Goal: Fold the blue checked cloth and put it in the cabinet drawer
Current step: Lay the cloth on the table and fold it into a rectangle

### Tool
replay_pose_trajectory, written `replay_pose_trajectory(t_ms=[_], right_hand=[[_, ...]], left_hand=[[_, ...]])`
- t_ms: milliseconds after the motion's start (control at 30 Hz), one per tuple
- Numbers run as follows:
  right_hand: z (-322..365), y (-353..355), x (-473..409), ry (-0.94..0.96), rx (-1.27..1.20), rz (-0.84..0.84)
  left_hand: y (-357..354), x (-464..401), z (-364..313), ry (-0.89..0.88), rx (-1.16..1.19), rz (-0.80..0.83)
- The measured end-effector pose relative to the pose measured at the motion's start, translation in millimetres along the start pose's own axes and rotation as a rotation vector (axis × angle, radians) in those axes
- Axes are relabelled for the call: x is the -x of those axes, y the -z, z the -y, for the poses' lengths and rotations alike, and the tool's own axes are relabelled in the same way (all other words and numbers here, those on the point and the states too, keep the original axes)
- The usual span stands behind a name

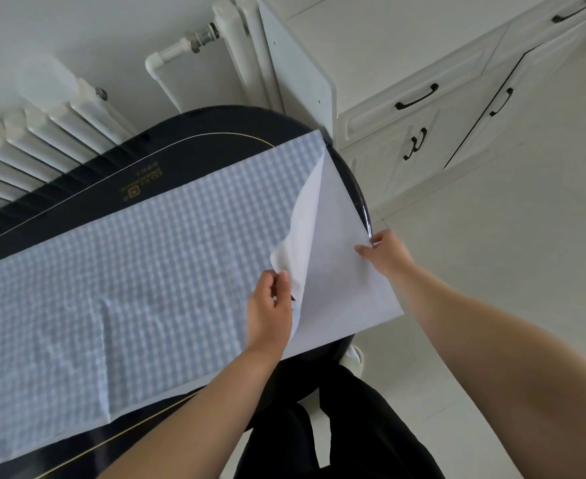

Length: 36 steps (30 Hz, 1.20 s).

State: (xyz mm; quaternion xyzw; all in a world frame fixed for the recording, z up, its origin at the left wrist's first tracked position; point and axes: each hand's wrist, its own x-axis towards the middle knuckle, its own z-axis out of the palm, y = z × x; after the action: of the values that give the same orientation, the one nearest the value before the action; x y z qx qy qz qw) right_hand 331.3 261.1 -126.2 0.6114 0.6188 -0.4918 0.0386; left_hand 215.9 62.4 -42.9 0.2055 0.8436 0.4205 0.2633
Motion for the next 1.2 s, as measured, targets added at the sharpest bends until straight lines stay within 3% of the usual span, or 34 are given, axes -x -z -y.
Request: replay_pose_trajectory(t_ms=[100,200,267,333,467,567,667,833,1067,1200], right_hand=[[17.3,-6.2,-4.8,0.067,0.137,-0.013],[37.0,-11.5,-5.1,0.168,0.142,-0.143],[37.1,-10.2,-9.6,0.152,0.092,-0.222],[25.8,-7.8,-14.0,0.077,0.064,-0.18],[12.2,-4.7,-18.2,0.061,0.01,-0.116],[13.9,-1.8,-14.3,0.079,-0.059,-0.159],[12.9,-1.3,-5.2,0.094,-0.022,-0.149],[-3.5,-5.9,-3.0,0.035,0.195,-0.062],[-6.7,-16.6,7.0,0.098,0.053,-0.198],[-4.5,-9.4,2.5,-0.013,-0.027,-0.198]], left_hand=[[-0.3,1.6,0.4,-0.098,-0.097,0.034],[-2.4,2.2,3.0,-0.337,-0.253,0.056],[-7.2,1.5,6.2,-0.497,-0.359,0.071],[-12.9,2.0,8.7,-0.567,-0.441,0.144],[-24.6,3.3,25.0,-0.38,-0.609,0.576],[-23.5,2.5,52.8,-0.25,-0.907,0.543],[-13.7,-0.8,81.3,-0.034,-1.019,0.526],[-4.1,2.6,96.0,-0.115,-1.101,0.516],[4.6,3.2,101.4,-0.218,-1.124,0.487],[3.5,-3.7,105.7,-0.279,-1.12,0.481]])
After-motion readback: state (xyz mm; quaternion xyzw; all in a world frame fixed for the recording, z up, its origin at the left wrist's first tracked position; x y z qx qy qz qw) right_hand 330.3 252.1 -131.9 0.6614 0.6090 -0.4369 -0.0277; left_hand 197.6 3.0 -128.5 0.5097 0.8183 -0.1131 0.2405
